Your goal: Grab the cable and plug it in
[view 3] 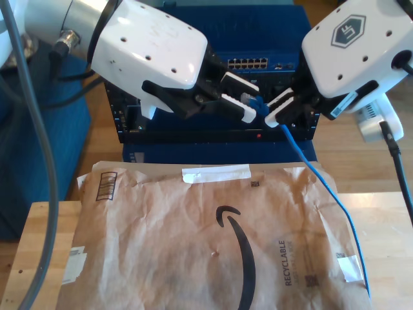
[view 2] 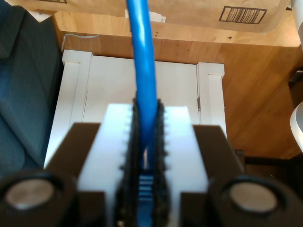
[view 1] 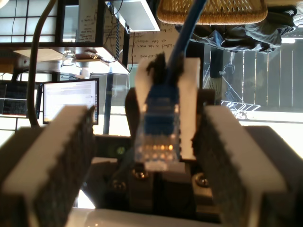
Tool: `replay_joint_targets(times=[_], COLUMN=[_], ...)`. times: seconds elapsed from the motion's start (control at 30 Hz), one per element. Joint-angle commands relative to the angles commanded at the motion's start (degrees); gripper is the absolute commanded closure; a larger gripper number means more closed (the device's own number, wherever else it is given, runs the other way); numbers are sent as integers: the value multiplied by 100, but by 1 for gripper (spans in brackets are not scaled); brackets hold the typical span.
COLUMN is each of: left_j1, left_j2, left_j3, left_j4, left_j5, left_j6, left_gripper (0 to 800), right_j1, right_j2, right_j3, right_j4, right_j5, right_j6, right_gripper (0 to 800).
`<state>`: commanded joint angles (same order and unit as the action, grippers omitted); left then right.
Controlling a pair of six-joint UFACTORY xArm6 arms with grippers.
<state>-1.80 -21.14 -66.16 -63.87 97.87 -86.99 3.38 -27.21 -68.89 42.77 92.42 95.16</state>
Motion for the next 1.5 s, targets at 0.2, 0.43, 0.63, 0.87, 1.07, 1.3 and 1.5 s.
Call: replay_joint_targets(times=[0.2,0.43,0.63,0.87,1.07,1.3,1.5], left_j1=[0,0,0,18,35,132,396], left_j2=[-18,-18,-26,-26,-35,-35,44], left_j3=[26,35,35,35,123,105,105], left_j4=[0,0,0,0,0,-18,-70], left_j5=[0,-18,-44,-62,-70,-26,185], left_j6=[35,132,132,132,202,167,9], left_gripper=[549,610,684,780,795,797,797], right_j1=[0,0,0,114,114,70,70], right_j2=[0,0,0,0,44,9,-158], right_j3=[0,0,0,0,0,53,70], right_j4=[0,0,0,0,9,-26,-53], right_j5=[0,-9,0,-9,-9,-519,-1046], right_j6=[0,0,0,9,-18,-316,-527], right_gripper=[780,780,780,773,325,7,4])
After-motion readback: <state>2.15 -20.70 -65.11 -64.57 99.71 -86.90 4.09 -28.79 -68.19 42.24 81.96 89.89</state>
